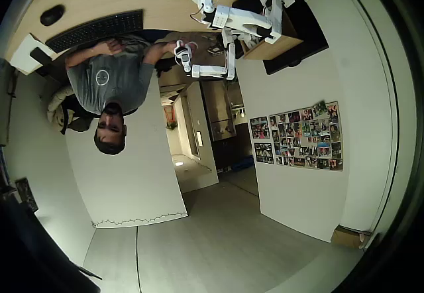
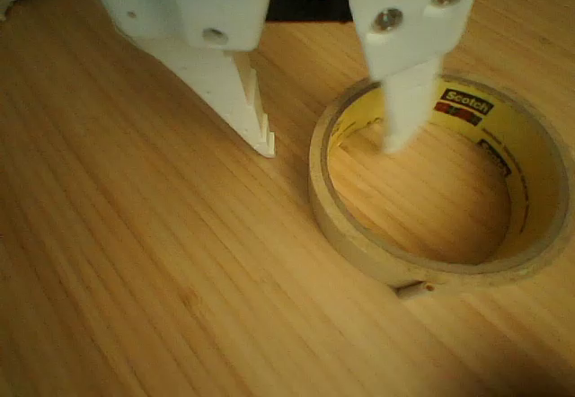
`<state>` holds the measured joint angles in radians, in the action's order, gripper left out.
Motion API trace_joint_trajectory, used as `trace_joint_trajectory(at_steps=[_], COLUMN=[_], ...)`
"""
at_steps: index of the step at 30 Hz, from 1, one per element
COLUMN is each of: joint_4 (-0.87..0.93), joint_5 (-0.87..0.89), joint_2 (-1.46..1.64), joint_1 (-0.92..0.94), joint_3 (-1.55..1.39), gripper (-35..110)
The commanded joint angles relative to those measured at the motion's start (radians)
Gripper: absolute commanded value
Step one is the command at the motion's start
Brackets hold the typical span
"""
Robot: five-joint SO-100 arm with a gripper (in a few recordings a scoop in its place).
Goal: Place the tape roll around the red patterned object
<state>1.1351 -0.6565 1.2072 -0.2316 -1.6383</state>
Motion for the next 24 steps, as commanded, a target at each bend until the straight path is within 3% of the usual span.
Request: trace_joint_trajectory(at_steps=[1, 4, 24], joint_4=[0.021, 0.058, 0.545], joint_5=[0.006, 0.0, -0.29], joint_2=[0.002, -0.028, -0.002], joint_1=[-0.009, -0.009, 0.097], joint_3=[0.026, 0.077, 0.571], gripper=[9, 0, 0])
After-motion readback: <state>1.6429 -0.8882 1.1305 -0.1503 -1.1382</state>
